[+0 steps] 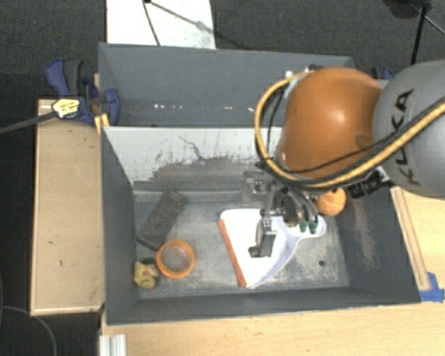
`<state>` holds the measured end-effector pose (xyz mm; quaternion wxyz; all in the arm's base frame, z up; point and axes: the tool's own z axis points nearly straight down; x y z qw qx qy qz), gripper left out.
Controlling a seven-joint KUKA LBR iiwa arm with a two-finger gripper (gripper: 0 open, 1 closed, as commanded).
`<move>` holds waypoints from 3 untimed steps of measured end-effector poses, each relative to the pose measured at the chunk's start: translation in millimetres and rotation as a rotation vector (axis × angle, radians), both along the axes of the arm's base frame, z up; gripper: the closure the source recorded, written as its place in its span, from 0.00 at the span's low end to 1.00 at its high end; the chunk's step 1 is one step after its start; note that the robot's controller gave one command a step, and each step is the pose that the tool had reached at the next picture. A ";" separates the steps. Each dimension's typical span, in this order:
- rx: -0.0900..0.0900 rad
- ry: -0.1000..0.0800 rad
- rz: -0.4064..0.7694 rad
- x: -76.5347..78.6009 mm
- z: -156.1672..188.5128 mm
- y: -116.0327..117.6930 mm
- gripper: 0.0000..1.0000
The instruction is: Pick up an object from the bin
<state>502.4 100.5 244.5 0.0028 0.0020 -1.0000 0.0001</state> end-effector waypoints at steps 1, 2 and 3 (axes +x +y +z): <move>0.001 -0.008 -0.004 1.4 4.6 -0.7 0.00; 0.002 -0.016 0.058 10.8 -36.3 -26.8 0.00; 0.000 -0.011 0.051 27.1 -83.7 -49.0 0.00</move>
Offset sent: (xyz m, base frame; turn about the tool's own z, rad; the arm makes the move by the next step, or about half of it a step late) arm 0.0176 -0.0593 -0.0870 -0.1169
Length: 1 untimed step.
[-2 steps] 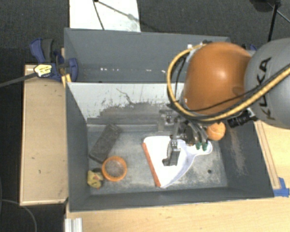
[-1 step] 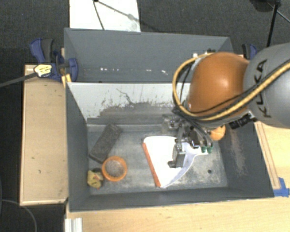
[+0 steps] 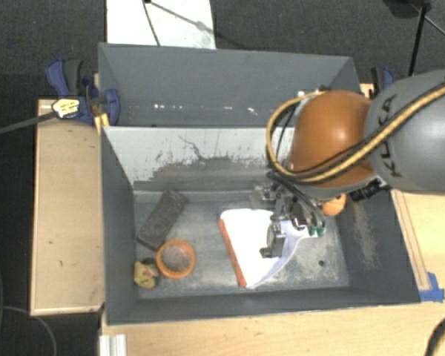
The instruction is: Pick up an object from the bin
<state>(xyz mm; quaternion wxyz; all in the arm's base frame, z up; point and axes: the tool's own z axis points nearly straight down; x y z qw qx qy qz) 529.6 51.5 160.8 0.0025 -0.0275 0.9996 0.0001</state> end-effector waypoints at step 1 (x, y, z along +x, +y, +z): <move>0.000 0.005 0.040 4.3 -25.3 -12.3 0.00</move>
Offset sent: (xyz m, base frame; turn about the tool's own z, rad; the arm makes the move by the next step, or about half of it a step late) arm 0.0234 0.0017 -0.0529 0.1531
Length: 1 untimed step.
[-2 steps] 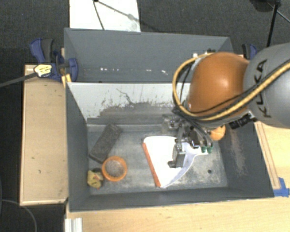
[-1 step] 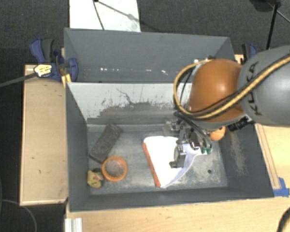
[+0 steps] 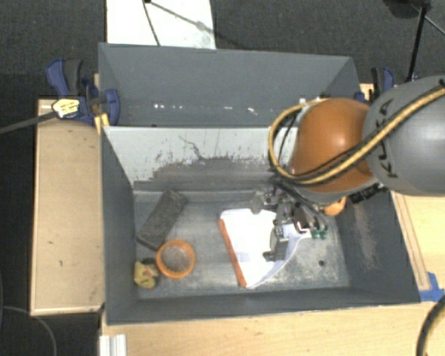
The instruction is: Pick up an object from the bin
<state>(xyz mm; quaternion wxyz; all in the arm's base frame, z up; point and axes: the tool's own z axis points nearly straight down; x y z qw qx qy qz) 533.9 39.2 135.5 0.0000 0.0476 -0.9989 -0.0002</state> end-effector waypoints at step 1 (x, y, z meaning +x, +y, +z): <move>0.001 -0.005 -0.038 10.6 -14.3 3.8 0.00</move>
Offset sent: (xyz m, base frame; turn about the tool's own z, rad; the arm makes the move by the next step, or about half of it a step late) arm 0.0272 0.0245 -0.0404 -0.3161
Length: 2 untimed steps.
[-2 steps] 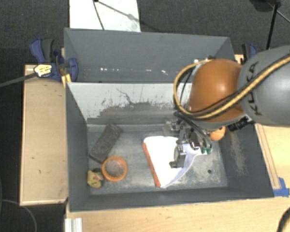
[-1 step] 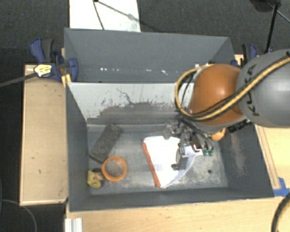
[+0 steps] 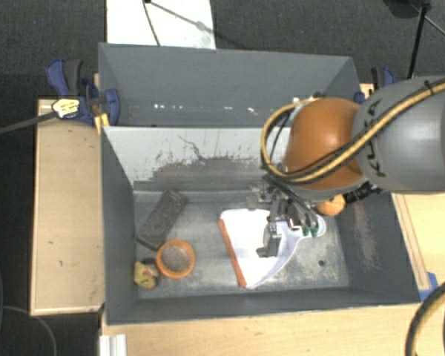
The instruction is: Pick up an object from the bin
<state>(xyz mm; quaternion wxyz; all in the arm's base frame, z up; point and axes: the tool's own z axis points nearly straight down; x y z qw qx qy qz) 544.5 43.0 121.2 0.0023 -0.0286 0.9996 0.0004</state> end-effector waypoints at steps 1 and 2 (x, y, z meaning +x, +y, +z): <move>0.001 -0.001 -0.137 6.0 -8.9 8.1 0.00; 0.000 -0.001 0.058 21.3 -21.2 6.8 0.00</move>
Offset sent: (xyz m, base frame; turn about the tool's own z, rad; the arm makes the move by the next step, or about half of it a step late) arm 0.0370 0.0055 -0.0363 0.0613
